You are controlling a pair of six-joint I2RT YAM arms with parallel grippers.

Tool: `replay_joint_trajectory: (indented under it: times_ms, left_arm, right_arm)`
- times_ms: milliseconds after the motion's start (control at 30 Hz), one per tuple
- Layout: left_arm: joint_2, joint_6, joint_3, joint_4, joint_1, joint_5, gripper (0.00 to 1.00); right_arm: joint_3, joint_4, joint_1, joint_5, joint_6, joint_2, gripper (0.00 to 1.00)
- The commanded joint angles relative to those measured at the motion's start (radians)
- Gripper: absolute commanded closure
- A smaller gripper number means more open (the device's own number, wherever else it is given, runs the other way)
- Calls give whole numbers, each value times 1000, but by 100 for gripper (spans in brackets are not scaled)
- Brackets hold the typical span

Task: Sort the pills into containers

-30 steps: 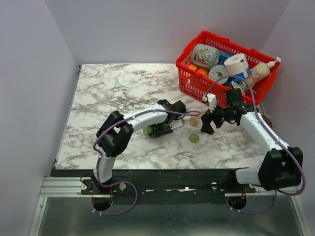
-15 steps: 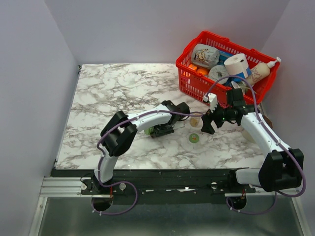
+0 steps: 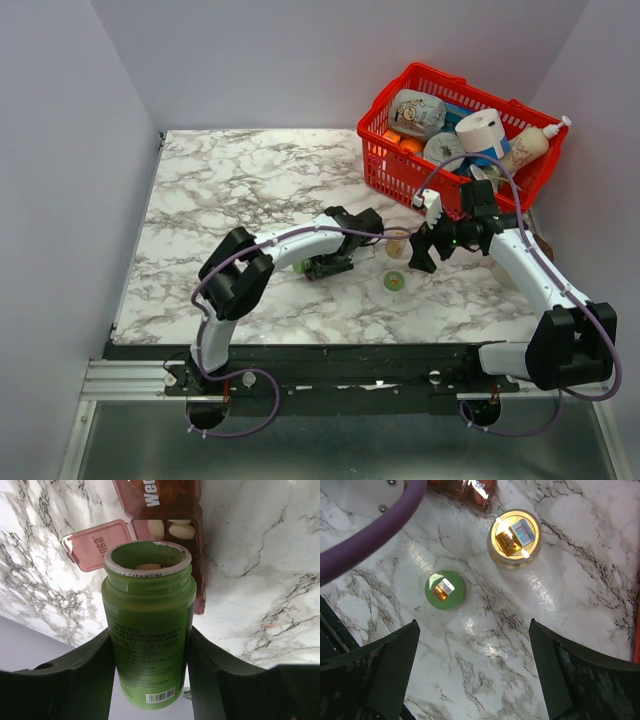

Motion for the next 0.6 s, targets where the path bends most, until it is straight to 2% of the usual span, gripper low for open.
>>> replay_joint_trajectory:
  times_ms: [0, 267, 400, 567]
  left_arm:
    - [-87, -14, -42, 69, 2, -9, 100]
    - [-193, -30, -142, 165, 5, 22, 100]
    - [-268, -40, -215, 262, 8, 46, 100]
    - [-469, -59, -387, 442, 37, 126, 100]
  right_arm:
    - [11, -16, -9, -4, -7, -4, 0]
    - [9, -12, -11, 5, -9, 12, 0]
    - [5, -7, -9, 11, -9, 19, 0]
    - [-4, 2, -11, 2, -21, 20, 0]
